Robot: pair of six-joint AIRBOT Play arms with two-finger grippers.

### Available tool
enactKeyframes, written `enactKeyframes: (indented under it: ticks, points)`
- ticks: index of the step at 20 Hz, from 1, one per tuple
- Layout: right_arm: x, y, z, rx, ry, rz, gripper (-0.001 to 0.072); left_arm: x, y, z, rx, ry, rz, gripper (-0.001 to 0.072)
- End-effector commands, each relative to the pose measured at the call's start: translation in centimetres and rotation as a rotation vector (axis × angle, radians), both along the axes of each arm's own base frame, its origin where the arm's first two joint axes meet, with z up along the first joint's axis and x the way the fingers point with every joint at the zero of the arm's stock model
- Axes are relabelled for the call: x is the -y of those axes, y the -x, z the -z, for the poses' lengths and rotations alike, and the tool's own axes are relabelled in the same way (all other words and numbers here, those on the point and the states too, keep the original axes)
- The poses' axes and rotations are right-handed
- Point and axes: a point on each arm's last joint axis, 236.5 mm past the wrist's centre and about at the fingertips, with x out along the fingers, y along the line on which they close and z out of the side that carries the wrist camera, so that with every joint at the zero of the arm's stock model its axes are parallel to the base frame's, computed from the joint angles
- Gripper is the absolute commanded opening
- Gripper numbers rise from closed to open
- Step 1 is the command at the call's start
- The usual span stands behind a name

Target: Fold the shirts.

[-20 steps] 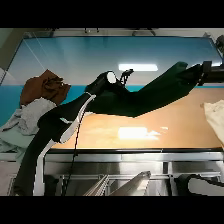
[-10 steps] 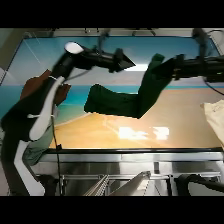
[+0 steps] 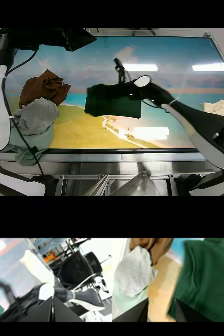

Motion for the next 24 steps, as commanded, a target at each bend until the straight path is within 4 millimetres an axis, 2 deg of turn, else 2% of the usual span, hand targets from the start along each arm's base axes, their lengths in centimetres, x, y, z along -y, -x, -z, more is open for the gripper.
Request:
enactKeyframes:
  ticks: [1,2,4,6,9,11,12,13,14,16,17,21,24]
  points:
    - [-3.3,2.4,-0.2,0.032,-0.031,-0.089,0.0033,-0.9,2.0,0.5,-0.007,-0.003,0.022,0.0016]
    - [-2.1,2.5,-1.1,0.038,-0.021,-0.119,0.0021,-0.9,2.4,0.9,-0.015,-0.004,0.024,0.0016]
    - [2.9,1.7,-1.8,-0.018,0.050,-0.125,0.0020,-1.0,3.6,1.6,-0.037,-0.006,0.036,0.0016]
    - [10.2,0.3,-1.2,-0.100,0.189,-0.061,0.0018,-1.1,5.0,2.3,-0.060,-0.009,0.054,0.0016]
    - [22.2,-0.7,0.4,-0.190,0.394,0.108,0.0019,-1.2,7.0,3.4,-0.070,-0.017,0.065,0.0015]
    - [27.6,-0.4,2.6,-0.285,0.429,0.217,0.0050,-1.3,7.8,4.2,-0.097,-0.015,0.054,0.0016]
    - [29.3,-0.3,3.9,-0.329,0.428,0.254,0.0275,-1.3,8.0,4.6,-0.113,-0.014,0.045,0.0015]
    - [30.6,-0.4,5.6,-0.365,0.429,0.290,0.0582,-1.3,8.3,5.0,-0.130,-0.015,0.046,0.0016]
    - [31.2,-0.6,6.9,-0.395,0.423,0.312,0.0654,-1.3,8.4,5.4,-0.146,-0.014,0.047,0.0016]
    - [30.9,-1.0,9.5,-0.434,0.402,0.305,0.0654,-1.3,8.5,6.0,-0.165,-0.014,0.046,0.0016]
    - [30.0,-1.1,10.5,-0.443,0.371,0.285,0.0654,-1.3,8.4,6.0,-0.164,-0.014,0.042,0.0015]
    - [23.5,-1.0,12.5,-0.501,0.174,0.196,0.0654,-1.3,8.1,6.0,-0.154,-0.013,0.032,0.0016]
    - [18.4,-0.5,12.2,-0.506,0.070,0.139,0.0651,-1.3,8.0,6.0,-0.140,-0.013,0.031,0.0016]
